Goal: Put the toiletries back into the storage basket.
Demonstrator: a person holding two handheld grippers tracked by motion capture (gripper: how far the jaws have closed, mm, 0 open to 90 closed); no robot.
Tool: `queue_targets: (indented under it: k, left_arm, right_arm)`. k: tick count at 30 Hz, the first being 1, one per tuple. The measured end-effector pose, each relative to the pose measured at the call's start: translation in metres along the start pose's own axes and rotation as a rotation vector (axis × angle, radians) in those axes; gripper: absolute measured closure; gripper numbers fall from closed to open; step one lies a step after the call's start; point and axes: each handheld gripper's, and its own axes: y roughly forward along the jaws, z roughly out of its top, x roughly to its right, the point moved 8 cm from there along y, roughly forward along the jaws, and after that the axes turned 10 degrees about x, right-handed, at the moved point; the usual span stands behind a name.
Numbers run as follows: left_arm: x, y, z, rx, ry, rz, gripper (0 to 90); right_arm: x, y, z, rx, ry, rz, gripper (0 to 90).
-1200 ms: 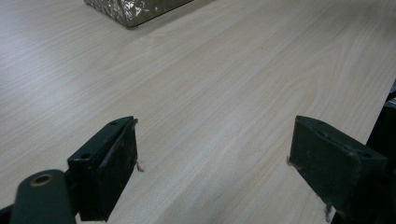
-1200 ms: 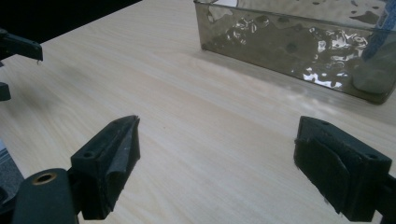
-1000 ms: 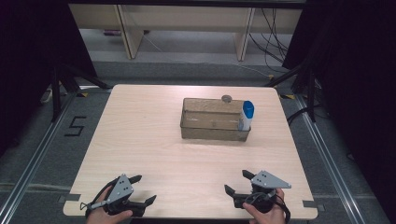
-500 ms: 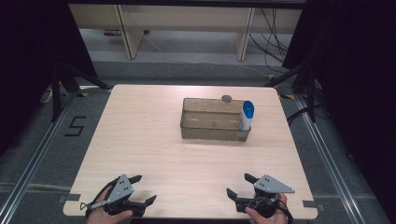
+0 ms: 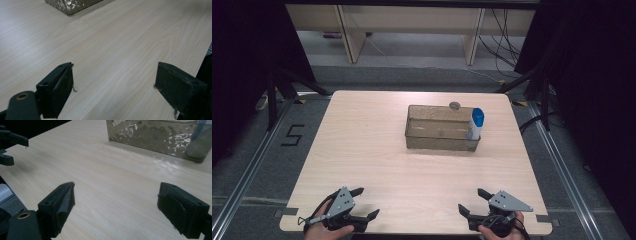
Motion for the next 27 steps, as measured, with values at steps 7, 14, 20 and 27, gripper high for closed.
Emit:
queue_targets:
  k: [7,14,20,27]
  left_arm:
    - [0.000,0.000,0.000,-0.001,0.000,0.005,14.6]
    - [0.000,0.000,0.000,0.000,0.000,0.004,14.7]
    - [0.000,0.000,0.000,0.001,0.001,0.003,14.6]
    - [-0.001,0.000,0.001,0.004,0.006,0.011,14.7]
  right_arm:
    - [-0.001,-0.007,-0.003,0.000,0.028,-0.013,15.5]
    - [-0.001,-0.015,-0.006,0.001,0.058,-0.019,15.5]
    - [0.001,-0.020,-0.009,0.004,0.064,-0.024,15.5]
    - [0.001,-0.023,-0.011,0.004,0.054,-0.028,15.5]
